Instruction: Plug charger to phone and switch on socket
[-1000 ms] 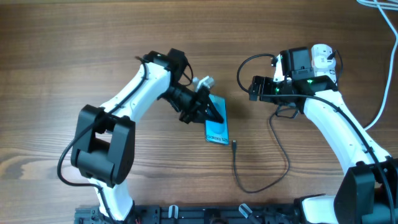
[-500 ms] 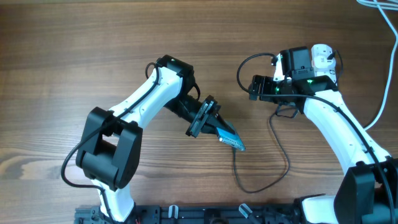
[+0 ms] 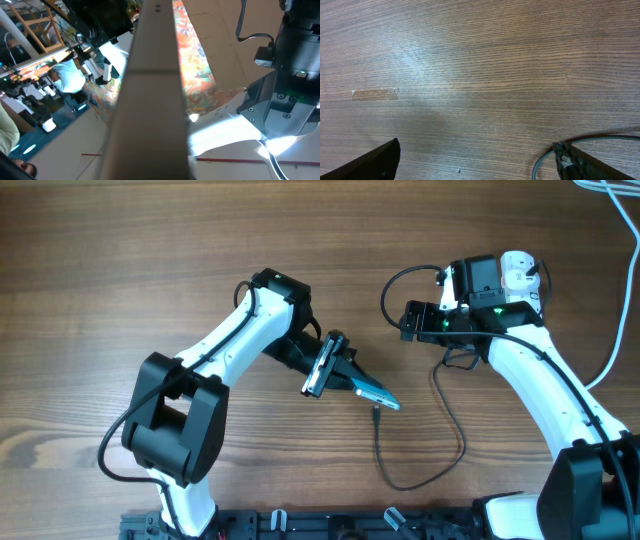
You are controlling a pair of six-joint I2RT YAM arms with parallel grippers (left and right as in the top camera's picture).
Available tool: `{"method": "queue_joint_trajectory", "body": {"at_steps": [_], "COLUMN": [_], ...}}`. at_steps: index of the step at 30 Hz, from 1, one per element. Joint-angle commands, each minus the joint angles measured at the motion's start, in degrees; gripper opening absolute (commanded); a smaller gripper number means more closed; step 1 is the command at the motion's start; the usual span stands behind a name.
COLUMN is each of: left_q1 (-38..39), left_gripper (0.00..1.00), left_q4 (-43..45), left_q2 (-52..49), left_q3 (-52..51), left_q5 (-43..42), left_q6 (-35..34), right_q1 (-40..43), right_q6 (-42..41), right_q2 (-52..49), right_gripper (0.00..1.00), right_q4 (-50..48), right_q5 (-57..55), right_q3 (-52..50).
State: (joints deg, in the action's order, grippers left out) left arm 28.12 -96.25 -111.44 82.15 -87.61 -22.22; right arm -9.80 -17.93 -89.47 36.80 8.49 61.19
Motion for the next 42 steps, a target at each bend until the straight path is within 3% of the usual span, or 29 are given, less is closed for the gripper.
{"method": "queue_joint_trajectory", "body": {"at_steps": [1,20,32,34,37,40,42], "left_q1": [-0.4,-7.2,-10.0,-10.0,-10.0,-10.0,-9.9], "left_gripper": [0.04,0.04,0.04,0.04,0.04,0.04,0.04], "left_q4": [-0.4,-0.4,-0.2,2.8,14.4,24.2,27.4], "left_q2": [1.8,1.8,1.8,1.8,1.8,1.8,1.8], "left_q3": [0.8,0.8,0.8,0.8,0.8,0.8,0.7], "left_q5": [-2.8,-2.3,4.7,9.4,20.6,40.7,46.6], "left_q6": [-2.8,-3.5,-3.5,-3.5,-3.5,-3.6,-0.7], "right_q1": [0.1,0.1,0.1,0.1,0.1,0.1,0.1], "right_q6": [-0.4,-0.4,-0.4,-0.5,-0.4,-0.4,-0.4], "right_q2": [-0.3,-0.3,-0.3,-0.3,-0.3,-0.3,-0.3], "right_gripper": [1.00,1.00,1.00,1.00,1.00,0.99,1.00], "right_q4": [-0.1,-0.1,-0.1,-0.1,-0.1,-0.1,-0.1], "right_q5": [-1.1,-1.1,-1.1,-1.1,-1.1,-1.1,-1.1], "right_q3": [0.1,0.1,0.1,0.1,0.1,0.1,0.1]}}
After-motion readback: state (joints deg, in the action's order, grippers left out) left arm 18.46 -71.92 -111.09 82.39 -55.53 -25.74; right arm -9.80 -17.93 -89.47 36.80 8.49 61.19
